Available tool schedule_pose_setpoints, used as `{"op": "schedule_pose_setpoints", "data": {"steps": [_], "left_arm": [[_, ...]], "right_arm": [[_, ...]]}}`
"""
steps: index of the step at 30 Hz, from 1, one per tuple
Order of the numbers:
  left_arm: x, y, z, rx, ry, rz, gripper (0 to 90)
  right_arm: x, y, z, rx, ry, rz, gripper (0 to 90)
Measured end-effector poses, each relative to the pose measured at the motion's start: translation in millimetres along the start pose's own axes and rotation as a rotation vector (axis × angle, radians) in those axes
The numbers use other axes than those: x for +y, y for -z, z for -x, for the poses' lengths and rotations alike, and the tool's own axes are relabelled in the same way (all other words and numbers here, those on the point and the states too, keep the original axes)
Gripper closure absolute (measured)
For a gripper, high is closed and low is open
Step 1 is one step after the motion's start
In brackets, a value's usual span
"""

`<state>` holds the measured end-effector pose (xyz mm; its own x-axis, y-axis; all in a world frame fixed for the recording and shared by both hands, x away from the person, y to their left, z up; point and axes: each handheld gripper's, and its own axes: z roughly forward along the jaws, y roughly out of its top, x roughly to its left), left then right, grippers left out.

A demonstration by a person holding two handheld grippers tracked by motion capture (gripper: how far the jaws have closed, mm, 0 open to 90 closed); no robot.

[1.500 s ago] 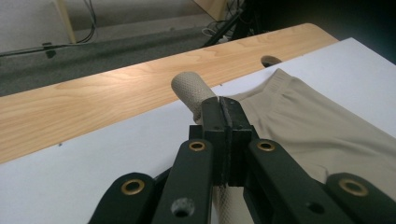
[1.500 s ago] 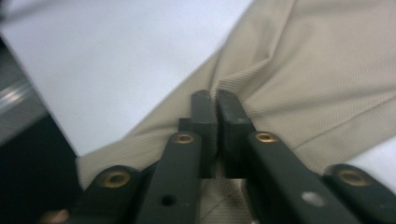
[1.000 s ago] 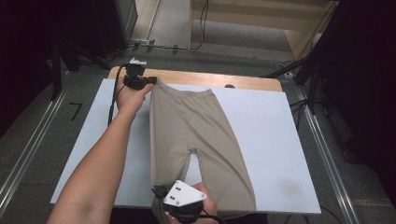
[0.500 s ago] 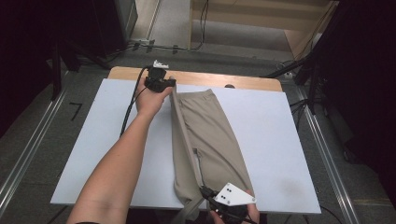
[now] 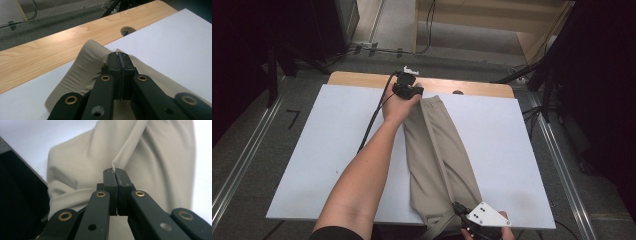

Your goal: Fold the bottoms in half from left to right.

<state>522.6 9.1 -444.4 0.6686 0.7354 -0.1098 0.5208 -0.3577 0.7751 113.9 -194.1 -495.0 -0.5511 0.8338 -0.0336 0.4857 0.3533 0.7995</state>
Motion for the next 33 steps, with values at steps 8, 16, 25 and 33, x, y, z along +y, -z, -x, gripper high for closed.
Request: {"op": "schedule_pose_setpoints", "data": {"steps": [8, 16, 25, 33], "left_arm": [[10.6, -22.9, 23.5, -0.046, -0.015, -0.002, 90.0], [13.1, -31.3, 37.2, -0.121, 0.016, 0.06, 42.4], [-21.7, 2.7, -16.9, -0.033, 0.095, 0.028, 29.8], [-58.8, -5.5, -37.6, 0.022, 0.165, -0.085, 32.8]], "right_arm": [[-17.5, 16.9, 16.9, -0.046, -0.062, -0.016, 86.8], [-30.2, 18.9, 26.6, -0.198, -0.204, -0.054, 60.2], [-4.3, 10.4, -0.7, -0.075, -0.083, 0.024, 42.5], [8.7, -32.2, -35.6, 0.071, 0.008, -0.069, 29.6]]}}
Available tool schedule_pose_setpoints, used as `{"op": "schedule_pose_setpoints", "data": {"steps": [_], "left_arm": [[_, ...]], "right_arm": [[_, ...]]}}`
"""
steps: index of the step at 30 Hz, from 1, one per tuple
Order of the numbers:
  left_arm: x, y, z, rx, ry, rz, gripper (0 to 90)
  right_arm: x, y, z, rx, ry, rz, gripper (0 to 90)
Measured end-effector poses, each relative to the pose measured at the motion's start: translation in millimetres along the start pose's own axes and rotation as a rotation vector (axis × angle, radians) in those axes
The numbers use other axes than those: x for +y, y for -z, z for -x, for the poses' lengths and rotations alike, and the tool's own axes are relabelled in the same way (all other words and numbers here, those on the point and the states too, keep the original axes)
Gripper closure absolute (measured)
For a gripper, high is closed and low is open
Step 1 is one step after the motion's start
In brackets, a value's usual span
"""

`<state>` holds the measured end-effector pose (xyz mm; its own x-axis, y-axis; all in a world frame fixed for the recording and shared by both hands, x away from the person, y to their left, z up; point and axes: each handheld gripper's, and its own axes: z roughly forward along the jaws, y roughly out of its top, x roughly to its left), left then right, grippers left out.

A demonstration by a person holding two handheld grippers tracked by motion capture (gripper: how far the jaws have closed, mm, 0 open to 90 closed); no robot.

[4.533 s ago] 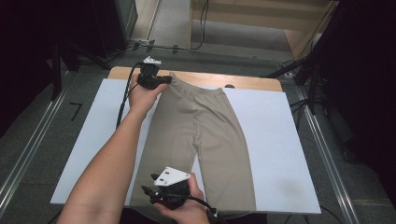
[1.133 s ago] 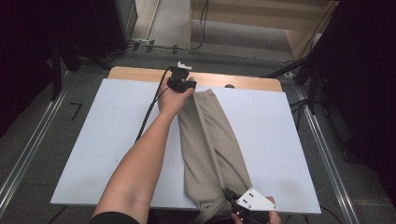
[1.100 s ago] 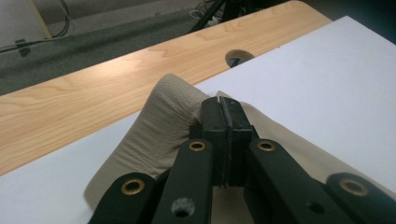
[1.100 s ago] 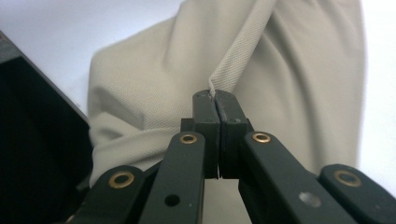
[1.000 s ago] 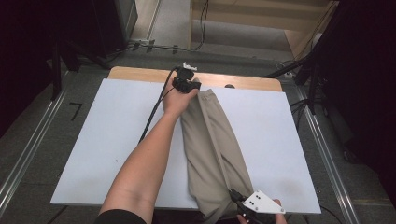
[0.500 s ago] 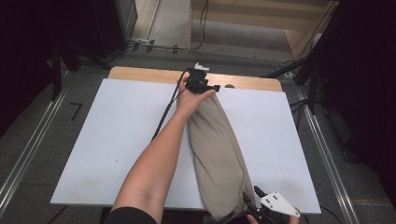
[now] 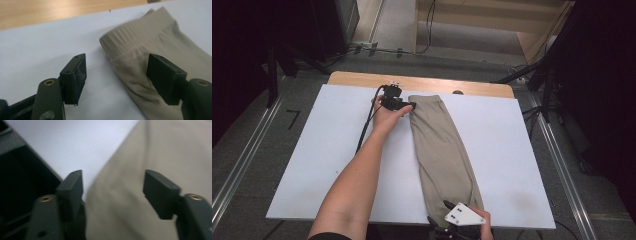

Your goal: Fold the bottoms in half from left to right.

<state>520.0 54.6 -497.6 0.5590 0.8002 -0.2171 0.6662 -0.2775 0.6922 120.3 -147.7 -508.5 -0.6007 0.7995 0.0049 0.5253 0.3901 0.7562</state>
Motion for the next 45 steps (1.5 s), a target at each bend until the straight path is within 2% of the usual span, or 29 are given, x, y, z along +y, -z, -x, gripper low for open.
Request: {"op": "schedule_pose_setpoints", "data": {"steps": [2, 4, 5, 7, 9, 11, 14, 15, 17, 21, 23, 25, 28, 35, 40, 42, 45], "left_arm": [[-2.3, -5.0, 2.1, -0.006, -0.002, -0.016, 35.2], [-2.6, -7.4, 6.7, 0.011, -0.024, -0.012, 37.5], [-2.7, -8.9, 8.3, 0.006, -0.02, -0.006, 40.6], [-3.0, -11.4, 11.7, 0.0, -0.013, 0.001, 44.7], [-3.4, -14.2, 17.1, 0.02, -0.016, 0.009, 49.1], [-2.7, -15.9, 22.4, 0.044, -0.031, 0.004, 57.4], [-2.4, -17.3, 25.8, 0.042, -0.03, -0.004, 71.3], [-2.6, -17.3, 25.8, 0.03, -0.025, -0.008, 75.9], [-2.3, -14.7, 25.4, 0.028, -0.021, -0.014, 82.5], [2.1, -4.2, 21.2, 0.015, -0.007, 0.01, 84.1], [5.1, 2.5, 16.7, 0.011, -0.014, 0.018, 84.2], [7.4, 9.0, 10.4, 0.019, -0.017, 0.011, 84.2], [12.0, 20.2, -1.1, 0.04, -0.043, -0.01, 84.3], [18.7, 43.9, -27.8, 0.048, -0.024, -0.018, 84.2], [17.3, 49.6, -37.9, 0.051, -0.028, -0.038, 84.2], [15.6, 50.7, -41.4, 0.052, -0.033, -0.045, 84.2], [11.5, 52.2, -47.1, 0.058, -0.018, -0.04, 83.5]], "right_arm": [[0.7, -11.2, -2.9, -0.024, 0.018, -0.029, 29.2], [1.0, -19.7, -1.5, -0.041, -0.008, -0.052, 30.0], [1.0, -21.6, 0.6, -0.037, -0.027, -0.051, 31.3], [2.4, -21.1, 5.1, -0.075, -0.049, -0.062, 37.4], [2.6, -19.6, 11.1, -0.083, -0.071, -0.067, 51.6], [2.1, -16.8, 17.0, -0.093, -0.057, -0.076, 65.2], [3.1, -16.5, 18.2, -0.08, -0.006, -0.088, 79.9], [4.4, -16.7, 17.7, -0.086, -0.005, -0.097, 82.7], [6.4, -16.8, 17.7, -0.094, -0.018, -0.108, 85.1], [7.0, -14.3, 16.2, -0.093, -0.014, -0.096, 86.2], [9.7, -12.7, 11.7, -0.07, -0.015, -0.082, 86.3], [15.5, -12.7, 5.7, -0.038, -0.014, -0.067, 86.3], [26.5, -16.1, -8.2, 0.001, -0.006, -0.034, 86.3], [55.8, -40.9, -46.5, 0.058, 0.047, -0.017, 86.3], [75.2, -50.8, -71.0, 0.103, 0.082, 0.0, 86.2], [79.8, -54.6, -80.9, 0.098, 0.104, -0.001, 86.2], [81.6, -61.2, -85.5, 0.1, 0.103, -0.014, 85.2]]}}
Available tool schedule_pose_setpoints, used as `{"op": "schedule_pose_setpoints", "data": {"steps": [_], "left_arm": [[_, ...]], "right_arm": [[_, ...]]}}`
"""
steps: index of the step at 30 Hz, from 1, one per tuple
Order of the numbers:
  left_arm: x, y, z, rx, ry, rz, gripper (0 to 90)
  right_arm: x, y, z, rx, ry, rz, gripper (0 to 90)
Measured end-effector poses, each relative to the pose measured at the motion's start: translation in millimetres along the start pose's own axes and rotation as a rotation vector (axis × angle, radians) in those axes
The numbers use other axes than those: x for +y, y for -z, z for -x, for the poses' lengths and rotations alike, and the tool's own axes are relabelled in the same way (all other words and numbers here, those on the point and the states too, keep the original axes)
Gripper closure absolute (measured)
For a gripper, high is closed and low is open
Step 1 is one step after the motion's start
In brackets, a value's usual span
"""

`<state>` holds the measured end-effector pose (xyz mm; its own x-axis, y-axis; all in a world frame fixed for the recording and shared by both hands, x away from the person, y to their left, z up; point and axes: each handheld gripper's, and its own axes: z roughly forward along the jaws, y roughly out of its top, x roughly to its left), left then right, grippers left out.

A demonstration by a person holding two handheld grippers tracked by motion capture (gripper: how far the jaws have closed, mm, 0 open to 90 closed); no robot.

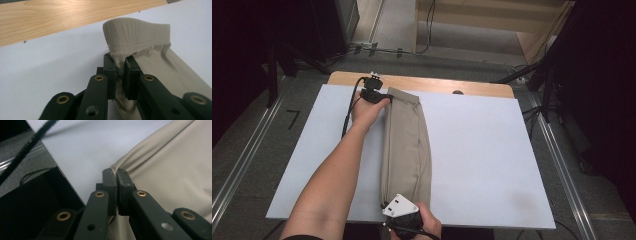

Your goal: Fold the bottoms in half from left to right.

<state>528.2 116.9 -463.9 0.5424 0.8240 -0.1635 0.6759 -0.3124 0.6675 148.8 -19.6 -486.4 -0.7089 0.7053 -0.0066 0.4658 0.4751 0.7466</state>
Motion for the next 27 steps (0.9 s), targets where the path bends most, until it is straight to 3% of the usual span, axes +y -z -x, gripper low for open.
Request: {"op": "schedule_pose_setpoints", "data": {"steps": [1, 3, 4, 6, 8, 11, 14, 15, 16, 20, 24, 27], "left_arm": [[-2.2, 0.8, -1.8, 0.009, 0.012, 0.022, 80.8], [-5.8, 4.1, -5.2, 0.023, 0.042, 0.064, 56.4], [-7.3, 7.5, -7.2, 0.014, 0.043, 0.084, 45.2], [-11.8, 17.9, -11.1, -0.027, 0.046, 0.132, 30.5], [-20.5, 30.6, -13.9, -0.066, 0.023, 0.172, 26.3], [-41.1, 48.4, -14.5, -0.108, 0.012, 0.209, 17.6], [-68.2, 71.2, -12.1, -0.169, -0.007, 0.26, 11.6], [-77.4, 79.7, -10.9, -0.188, -0.009, 0.272, 10.9], [-86.9, 88.0, -8.8, -0.199, -0.015, 0.288, 9.2], [-128.8, 120.1, 5.5, -0.251, -0.058, 0.328, 3.3], [-175.0, 144.9, 25.5, -0.301, -0.106, 0.337, 0.0], [-207.0, 161.0, 36.6, -0.298, -0.11, 0.343, 0.0]], "right_arm": [[-0.4, -3.1, 0.7, 0.011, -0.005, -0.018, 82.8], [-2.2, -5.4, 6.1, 0.093, -0.035, -0.045, 60.9], [-3.6, -4.0, 8.5, 0.129, -0.048, -0.04, 48.4], [-6.6, 4.7, 12.9, 0.138, -0.027, -0.027, 39.6], [-8.4, 16.5, 22.0, 0.142, 0.004, 0.01, 37.0], [-7.6, 31.6, 45.9, 0.059, 0.009, 0.061, 29.6], [-1.6, 37.4, 80.7, 0.047, -0.066, 0.098, 20.9], [1.3, 37.6, 91.8, 0.023, -0.083, 0.111, 15.3], [4.3, 37.4, 103.0, 0.0, -0.098, 0.116, 14.0], [17.9, 31.0, 140.9, -0.01, -0.148, 0.147, 0.0], [33.9, 19.9, 166.2, 0.003, -0.168, 0.151, 0.0], [46.1, 7.2, 182.4, 0.004, -0.167, 0.149, 0.0]]}}
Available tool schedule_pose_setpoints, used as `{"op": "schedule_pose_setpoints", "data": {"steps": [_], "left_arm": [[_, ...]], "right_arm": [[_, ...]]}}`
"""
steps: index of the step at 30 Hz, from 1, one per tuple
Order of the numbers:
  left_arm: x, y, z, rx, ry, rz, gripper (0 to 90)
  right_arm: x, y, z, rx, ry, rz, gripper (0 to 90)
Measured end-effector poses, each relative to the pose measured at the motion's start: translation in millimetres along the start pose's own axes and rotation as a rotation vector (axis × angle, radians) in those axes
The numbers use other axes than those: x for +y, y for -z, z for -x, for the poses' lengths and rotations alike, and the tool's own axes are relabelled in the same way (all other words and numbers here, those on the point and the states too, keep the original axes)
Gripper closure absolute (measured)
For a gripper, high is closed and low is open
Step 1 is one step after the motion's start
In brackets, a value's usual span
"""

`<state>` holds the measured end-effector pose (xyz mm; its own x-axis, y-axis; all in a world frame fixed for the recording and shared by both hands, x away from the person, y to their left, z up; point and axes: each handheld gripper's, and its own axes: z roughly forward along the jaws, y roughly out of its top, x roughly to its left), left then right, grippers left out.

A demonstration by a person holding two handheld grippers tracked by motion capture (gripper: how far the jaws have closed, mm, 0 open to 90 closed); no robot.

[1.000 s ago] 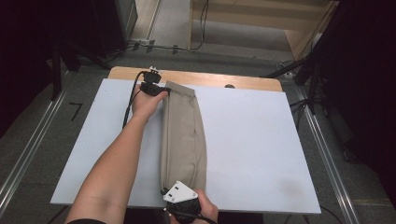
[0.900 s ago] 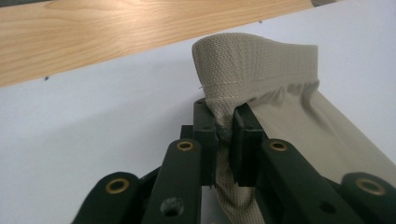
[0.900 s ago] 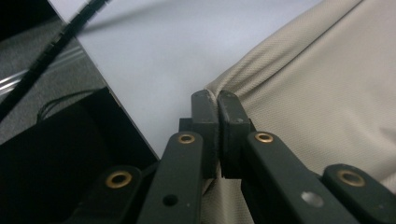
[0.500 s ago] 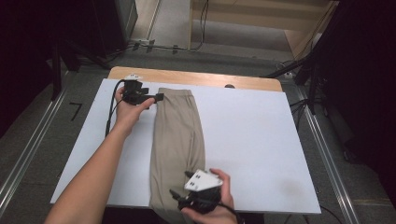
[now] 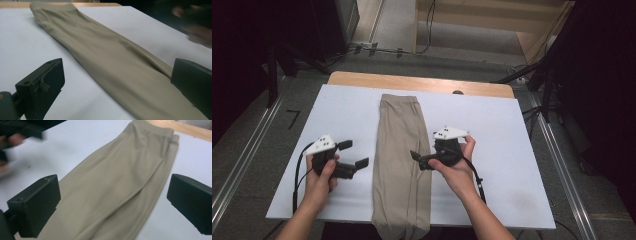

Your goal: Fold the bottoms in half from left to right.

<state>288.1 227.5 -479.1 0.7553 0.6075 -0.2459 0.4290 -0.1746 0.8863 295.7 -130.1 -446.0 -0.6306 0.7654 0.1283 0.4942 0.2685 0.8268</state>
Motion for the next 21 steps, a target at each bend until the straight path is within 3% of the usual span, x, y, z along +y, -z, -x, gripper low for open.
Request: {"op": "schedule_pose_setpoints", "data": {"steps": [3, 5, 8, 9, 13, 15, 18, 21], "left_arm": [[-13.1, 20.2, 8.6, 0.037, -0.008, -0.013, 0.0], [-18.3, 36.1, 9.5, 0.049, 0.0, 0.016, 0.0], [-30.3, 55.0, 6.9, 0.063, 0.014, 0.039, 0.0], [-33.1, 58.5, 5.3, 0.07, 0.013, 0.032, 0.0], [-39.8, 63.7, -2.5, 0.086, 0.029, 0.034, 0.0], [-44.5, 60.4, -4.3, 0.125, -0.005, -0.001, 0.0], [-45.4, 57.0, -2.4, 0.122, -0.02, -0.016, 0.0], [-46.3, 55.0, -3.5, 0.113, -0.011, -0.027, 0.0]], "right_arm": [[10.5, -15.9, 16.0, 0.011, -0.046, 0.012, 0.0], [15.7, -27.0, 27.6, -0.003, -0.069, 0.016, 0.0], [22.5, -44.7, 43.2, -0.074, -0.124, 0.021, 18.3], [24.6, -51.2, 48.0, -0.086, -0.131, 0.012, 19.7], [33.2, -79.0, 66.3, -0.141, -0.164, -0.036, 39.5], [38.3, -93.0, 74.2, -0.144, -0.175, -0.059, 44.0], [46.8, -114.8, 82.1, -0.178, -0.167, -0.09, 47.3], [52.5, -136.3, 90.5, -0.175, -0.2, -0.112, 52.1]]}}
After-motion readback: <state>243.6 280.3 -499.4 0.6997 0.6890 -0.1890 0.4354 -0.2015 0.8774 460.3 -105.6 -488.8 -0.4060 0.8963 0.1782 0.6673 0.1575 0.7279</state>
